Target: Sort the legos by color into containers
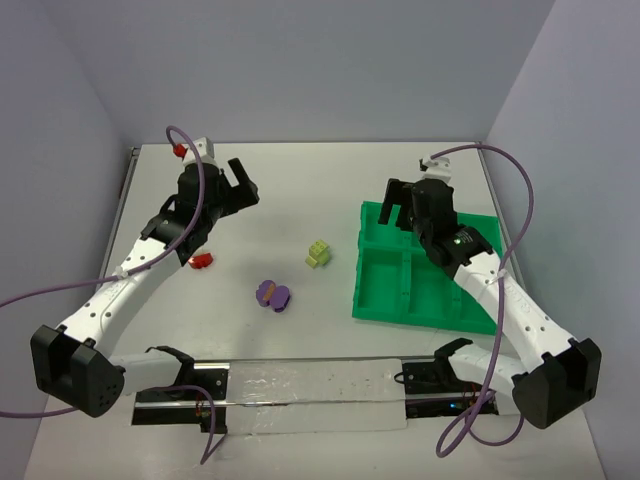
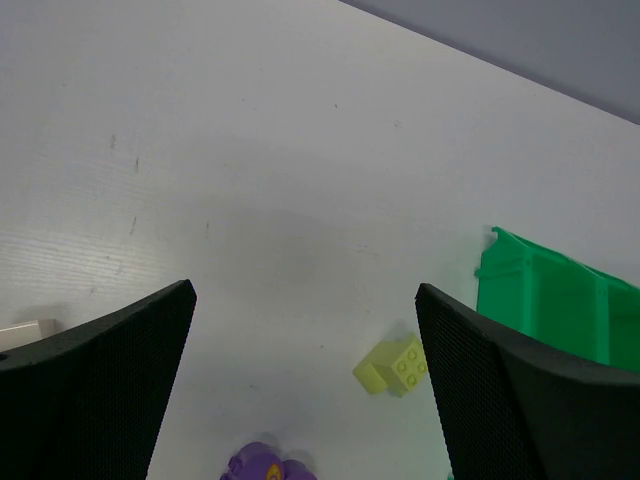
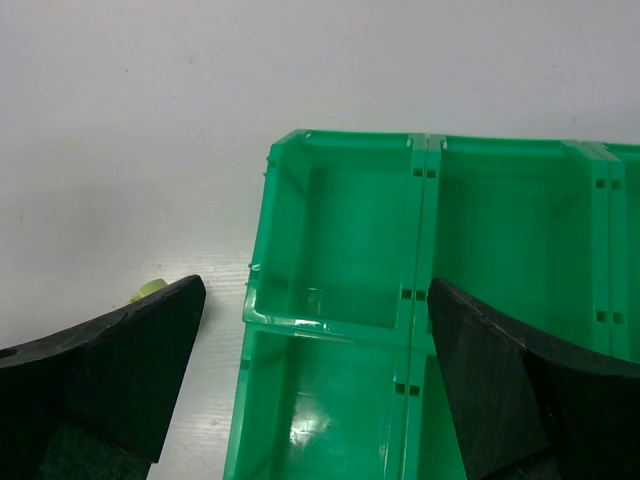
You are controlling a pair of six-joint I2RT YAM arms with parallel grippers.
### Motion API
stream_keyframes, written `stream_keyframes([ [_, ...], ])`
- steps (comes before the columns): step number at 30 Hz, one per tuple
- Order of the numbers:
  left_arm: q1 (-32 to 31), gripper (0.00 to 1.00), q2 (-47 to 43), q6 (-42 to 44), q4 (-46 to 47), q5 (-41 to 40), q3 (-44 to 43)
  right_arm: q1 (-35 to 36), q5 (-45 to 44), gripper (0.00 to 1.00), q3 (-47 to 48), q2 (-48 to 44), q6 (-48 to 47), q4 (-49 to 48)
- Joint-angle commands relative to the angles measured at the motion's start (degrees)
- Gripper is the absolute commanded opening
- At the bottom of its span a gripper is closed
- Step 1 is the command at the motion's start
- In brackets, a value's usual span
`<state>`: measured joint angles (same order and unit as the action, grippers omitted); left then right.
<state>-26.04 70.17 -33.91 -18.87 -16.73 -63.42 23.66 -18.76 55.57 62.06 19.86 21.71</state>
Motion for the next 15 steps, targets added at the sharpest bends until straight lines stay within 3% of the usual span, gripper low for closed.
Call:
stream_keyframes([
  [1,0.29,0.99,-1.0,-0.72,2.31,-1.28,0.27,0.42,1.22,1.0,0.9,-1.72,-0.91,-2.2],
  [6,0.29,0.99,-1.32,-1.04,2.73,-1.43,1.1,1.75,2.56,1.0,1.21,-0.62,-0.79,-1.91],
  [11,1.5,0.99,3.11,-5.14,-4.24,-6.79,-1.84,13.72,-1.43,1.0,2.82,2.34,0.46,-3.22],
  [15,2.55,0.99,3.61,-6.73,-7.97,-7.35,-2.48,21.94,-6.73,1.0,6.84,11.76,5.48,-1.01],
])
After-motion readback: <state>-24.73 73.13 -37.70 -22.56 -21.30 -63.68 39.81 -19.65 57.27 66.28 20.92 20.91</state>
